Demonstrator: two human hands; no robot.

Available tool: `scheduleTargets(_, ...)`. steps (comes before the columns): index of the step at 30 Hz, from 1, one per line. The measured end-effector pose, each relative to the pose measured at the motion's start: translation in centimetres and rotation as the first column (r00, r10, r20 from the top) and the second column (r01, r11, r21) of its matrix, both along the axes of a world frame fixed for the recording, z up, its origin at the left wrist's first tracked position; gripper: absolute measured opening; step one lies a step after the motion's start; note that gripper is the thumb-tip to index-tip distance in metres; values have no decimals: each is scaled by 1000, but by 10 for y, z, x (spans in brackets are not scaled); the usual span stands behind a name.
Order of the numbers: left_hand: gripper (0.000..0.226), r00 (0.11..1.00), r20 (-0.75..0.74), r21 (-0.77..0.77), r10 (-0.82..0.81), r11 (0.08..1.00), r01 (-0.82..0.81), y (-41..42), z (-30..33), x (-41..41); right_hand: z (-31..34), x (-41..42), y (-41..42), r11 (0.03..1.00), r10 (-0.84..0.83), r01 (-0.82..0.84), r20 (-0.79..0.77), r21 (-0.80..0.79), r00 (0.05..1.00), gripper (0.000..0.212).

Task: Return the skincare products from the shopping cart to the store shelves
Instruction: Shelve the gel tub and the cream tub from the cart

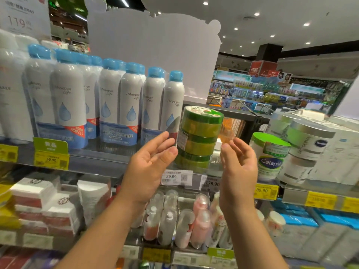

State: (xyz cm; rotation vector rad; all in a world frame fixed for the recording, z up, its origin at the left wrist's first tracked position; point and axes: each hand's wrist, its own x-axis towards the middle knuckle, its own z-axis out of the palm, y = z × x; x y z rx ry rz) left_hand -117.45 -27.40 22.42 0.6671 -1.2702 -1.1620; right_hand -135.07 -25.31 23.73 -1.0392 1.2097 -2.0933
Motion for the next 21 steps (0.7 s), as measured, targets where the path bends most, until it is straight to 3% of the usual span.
scheduleTargets(5, 71, 992, -88, 31, -88, 995, 91, 21, -26, 8, -15, 12, 39, 999, 35, -27, 169, -44, 985, 28)
scheduleTargets(9, 74, 978, -73, 85, -195, 976, 201, 39, -54, 1, -33, 16, 70, 998, 58, -63, 271, 11, 961, 28)
scheduleTargets(14, 96, 928, -72, 218, -366, 902, 373, 64, -91, -26, -64, -2, 119, 992, -24, -12, 289, 125, 957, 22)
scheduleTargets(21, 100, 816, -24, 328, -577, 767, 552, 119, -129, -84, -100, -54, 218, 947, -234, 150, 292, 285, 927, 21)
